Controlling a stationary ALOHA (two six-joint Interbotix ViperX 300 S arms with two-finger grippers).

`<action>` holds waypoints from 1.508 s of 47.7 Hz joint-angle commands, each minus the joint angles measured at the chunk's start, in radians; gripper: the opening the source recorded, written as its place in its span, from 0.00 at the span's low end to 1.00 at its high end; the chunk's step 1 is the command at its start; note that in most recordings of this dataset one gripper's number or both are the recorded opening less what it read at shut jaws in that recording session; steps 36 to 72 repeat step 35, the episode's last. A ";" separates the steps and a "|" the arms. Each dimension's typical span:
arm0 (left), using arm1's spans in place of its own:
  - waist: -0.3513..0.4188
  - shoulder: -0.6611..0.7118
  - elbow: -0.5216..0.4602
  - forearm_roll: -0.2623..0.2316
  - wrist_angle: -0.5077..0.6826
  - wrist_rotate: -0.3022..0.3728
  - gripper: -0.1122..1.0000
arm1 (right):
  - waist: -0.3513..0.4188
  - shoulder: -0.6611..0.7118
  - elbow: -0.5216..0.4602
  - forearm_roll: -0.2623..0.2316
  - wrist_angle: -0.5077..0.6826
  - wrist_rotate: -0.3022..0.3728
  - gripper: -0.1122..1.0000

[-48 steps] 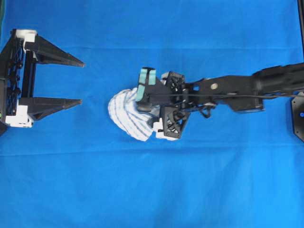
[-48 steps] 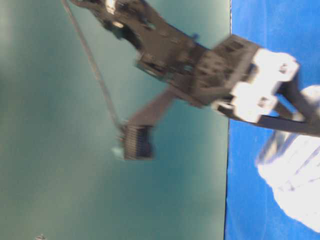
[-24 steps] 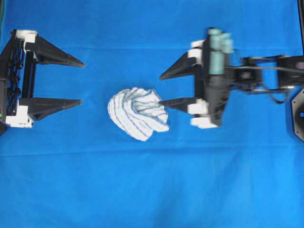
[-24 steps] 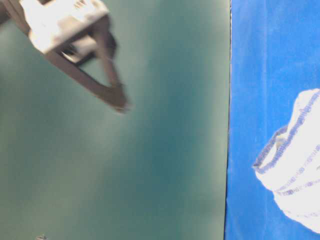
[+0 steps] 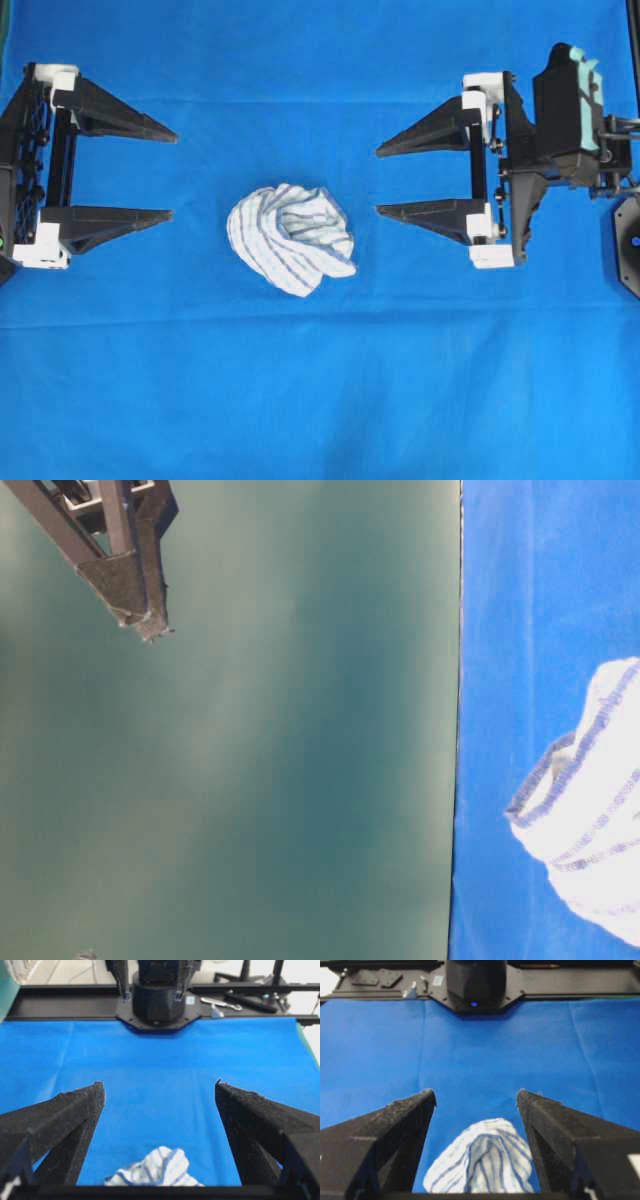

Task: Hand over the towel.
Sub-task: 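Open the right gripper and retract it to the right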

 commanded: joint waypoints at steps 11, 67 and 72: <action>-0.002 -0.109 0.000 0.000 0.121 0.003 0.94 | 0.000 -0.166 0.041 0.000 0.087 0.005 0.73; 0.005 -0.476 0.184 0.002 0.313 0.009 0.94 | 0.000 -0.653 0.371 -0.002 0.183 0.006 0.73; 0.005 -0.476 0.184 0.002 0.313 0.009 0.94 | 0.000 -0.653 0.371 -0.002 0.183 0.006 0.73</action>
